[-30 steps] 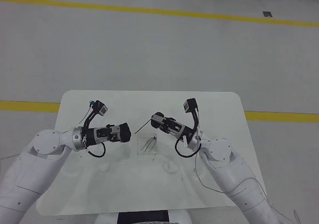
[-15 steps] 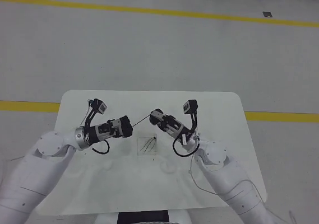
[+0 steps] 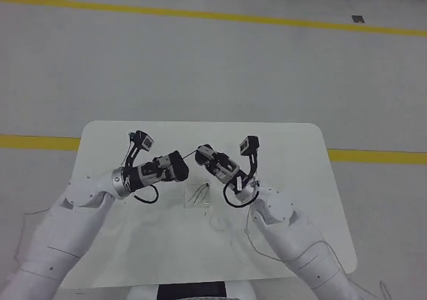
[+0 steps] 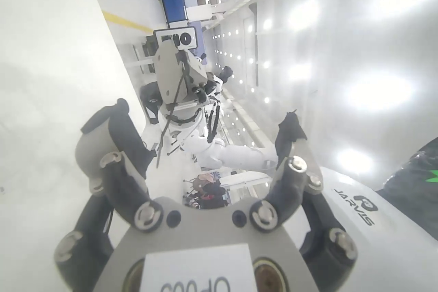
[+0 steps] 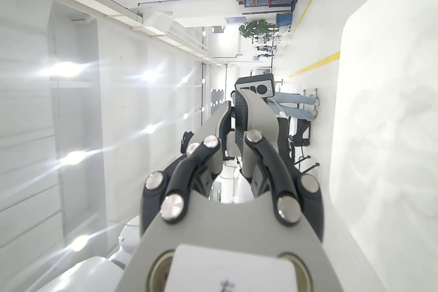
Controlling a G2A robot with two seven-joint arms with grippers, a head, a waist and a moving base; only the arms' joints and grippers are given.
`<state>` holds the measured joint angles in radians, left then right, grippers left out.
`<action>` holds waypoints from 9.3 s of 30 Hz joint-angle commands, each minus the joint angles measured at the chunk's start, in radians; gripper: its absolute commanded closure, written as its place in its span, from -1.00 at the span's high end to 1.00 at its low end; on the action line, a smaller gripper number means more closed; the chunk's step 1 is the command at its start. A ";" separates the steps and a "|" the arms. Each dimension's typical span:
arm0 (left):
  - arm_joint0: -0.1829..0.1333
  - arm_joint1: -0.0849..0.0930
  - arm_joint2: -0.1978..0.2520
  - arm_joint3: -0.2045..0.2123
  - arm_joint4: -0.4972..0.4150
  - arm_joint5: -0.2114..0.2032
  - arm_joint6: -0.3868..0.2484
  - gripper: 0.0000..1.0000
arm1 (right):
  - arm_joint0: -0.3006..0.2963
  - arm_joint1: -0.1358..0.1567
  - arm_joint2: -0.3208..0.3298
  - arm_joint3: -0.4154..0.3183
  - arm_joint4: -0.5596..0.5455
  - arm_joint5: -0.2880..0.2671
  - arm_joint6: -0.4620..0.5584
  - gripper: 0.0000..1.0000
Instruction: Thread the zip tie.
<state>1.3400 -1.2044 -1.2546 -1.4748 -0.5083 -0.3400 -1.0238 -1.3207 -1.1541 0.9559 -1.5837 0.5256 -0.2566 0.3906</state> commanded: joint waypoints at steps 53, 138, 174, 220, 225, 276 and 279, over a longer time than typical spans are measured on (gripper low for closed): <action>0.019 0.023 0.033 -0.043 0.015 0.009 0.101 -0.14 | -0.080 -0.009 0.076 -0.105 -0.231 0.117 0.001 -1.00; 0.006 0.075 0.078 -0.062 -0.023 0.010 0.101 -1.00 | -0.101 -0.038 0.126 -0.094 -0.244 0.045 0.078 1.00; -0.081 0.159 0.050 0.076 -0.092 0.031 -0.366 -1.00 | -0.045 -0.021 0.158 0.024 0.045 0.166 0.614 1.00; -0.111 0.215 0.175 0.083 -0.107 0.019 -0.337 -1.00 | 0.014 -0.040 0.039 0.125 0.020 0.041 0.648 -0.46; -0.111 0.215 0.175 0.083 -0.107 0.019 -0.337 -1.00 | 0.026 -0.045 0.020 0.143 0.020 0.038 0.649 -0.50; -0.111 0.215 0.175 0.083 -0.107 0.019 -0.337 1.00 | 0.022 -0.039 0.019 0.156 0.005 0.029 0.647 -1.00; -0.111 0.215 0.175 0.083 -0.107 0.019 -0.337 1.00 | 0.018 -0.038 0.028 0.159 0.016 0.026 0.633 -1.00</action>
<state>1.2292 -0.9891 -1.0799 -1.3914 -0.6149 -0.3206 -1.3609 -1.3010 -1.1922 0.9815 -1.4249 0.5379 -0.2288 1.0269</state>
